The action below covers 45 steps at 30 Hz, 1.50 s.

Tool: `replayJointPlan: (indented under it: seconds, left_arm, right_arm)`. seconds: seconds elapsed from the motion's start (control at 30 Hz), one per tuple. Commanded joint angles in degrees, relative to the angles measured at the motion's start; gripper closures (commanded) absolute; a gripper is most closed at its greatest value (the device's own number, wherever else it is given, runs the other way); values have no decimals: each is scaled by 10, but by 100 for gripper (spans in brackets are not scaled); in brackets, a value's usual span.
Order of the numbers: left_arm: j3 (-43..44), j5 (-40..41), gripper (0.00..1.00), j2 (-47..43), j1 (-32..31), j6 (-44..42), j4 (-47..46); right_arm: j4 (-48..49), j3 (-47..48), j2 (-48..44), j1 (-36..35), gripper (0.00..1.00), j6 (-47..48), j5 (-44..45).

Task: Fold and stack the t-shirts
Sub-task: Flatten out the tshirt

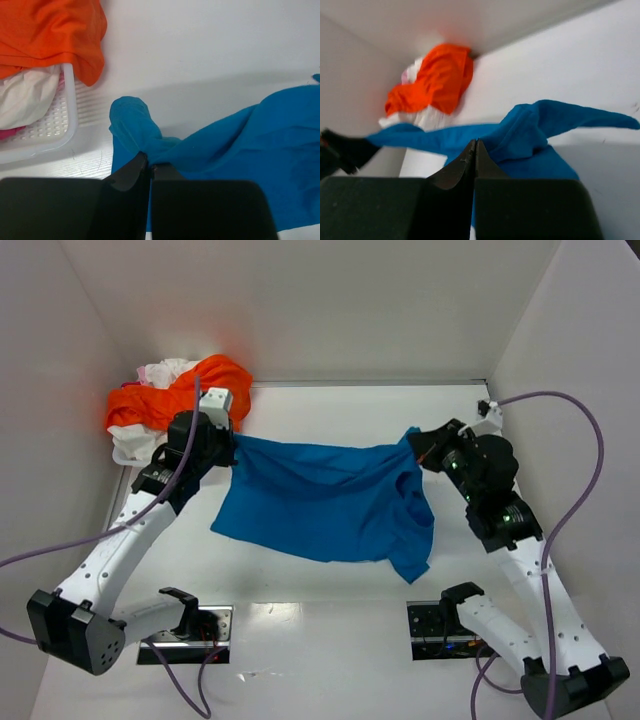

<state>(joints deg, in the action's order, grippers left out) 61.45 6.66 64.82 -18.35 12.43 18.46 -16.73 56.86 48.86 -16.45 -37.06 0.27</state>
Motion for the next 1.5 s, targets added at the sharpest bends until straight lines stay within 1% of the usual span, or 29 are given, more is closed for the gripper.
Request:
replayJointPlan:
  seconds: [0.0,0.03,0.07,0.1,0.13,0.2,0.23,0.3,0.33,0.37,0.4,0.43,0.5,0.57,0.67,0.7,0.8,0.83,0.93,1.03,1.07,1.13,1.17,1.3,1.37,1.47]
  left_arm:
    - [1,-9,100,-28,4,13,1]
    - [1,-9,100,-29,4,13,1]
    - [-4,-9,100,-35,4,13,1]
    - [-5,-9,100,-35,4,13,1]
    - [-5,-9,100,-35,4,13,1]
    - [-5,-9,100,-35,4,13,1]
    - [-5,-14,100,-35,4,13,1]
    - [-5,-14,100,-35,4,13,1]
    - [-5,-14,100,-35,4,13,1]
    - [-11,-19,100,-35,4,13,1]
    - [-11,-19,100,-35,4,13,1]
    - [-11,-19,100,-40,4,13,1]
    - [-16,-24,100,-40,4,8,1]
    - [-21,-24,100,-40,4,8,1]
    - [-21,-24,100,-40,4,8,1]
    - [-26,-24,100,-40,4,8,-4]
    - [-27,-24,100,-40,4,2,-4]
    - [-27,-24,100,-34,4,2,-10]
    - [-27,-24,100,-27,4,2,-10]
    - [-27,-30,100,-22,4,2,-10]
    - [-27,-30,100,-22,4,2,-10]
    - [-27,-30,100,-16,4,2,-10]
    - [-27,-30,100,-16,4,2,-10]
    - [-27,-30,100,-11,4,-3,-10]
    - [-32,-30,100,-11,4,-3,-10]
    - [-32,-30,100,-6,4,-3,-10]
  right_arm:
    - [-90,-81,-16,4,100,2,-95]
    - [-90,-100,-22,4,98,-6,-117]
    - [-95,-134,-28,4,92,-6,-158]
    - [-107,-147,-33,4,57,-6,-170]
    - [-112,-155,-46,4,49,-6,-177]
    - [-119,-161,-65,4,40,-18,-157]
    - [-119,-161,-80,4,23,-29,-150]
    - [-119,-146,-80,4,19,-44,-113]
    - [-104,-146,-73,4,18,-49,-105]
    - [-103,-141,-48,4,3,-50,-97]
    - [-95,-141,-30,4,3,-50,-79]
    - [-85,-141,-11,4,1,-50,-78]
    - [-45,-141,49,4,0,-36,-78]
    - [0,-141,83,4,0,-22,-66]
    - [28,-119,142,4,0,-4,-26]
    - [35,-112,179,4,0,10,-19]
    - [46,-81,235,4,0,36,-19]
    - [46,-73,270,4,0,37,-19]
    - [67,-54,324,4,0,43,-9]
    - [79,-27,361,-11,6,49,24]
    - [79,-10,393,-23,8,55,36]
    - [79,9,425,-28,9,62,50]
    - [79,24,457,-28,9,67,50]
    - [65,60,511,-40,9,80,62]
    - [65,69,523,-46,13,80,70]
    - [60,82,541,-46,13,80,76]
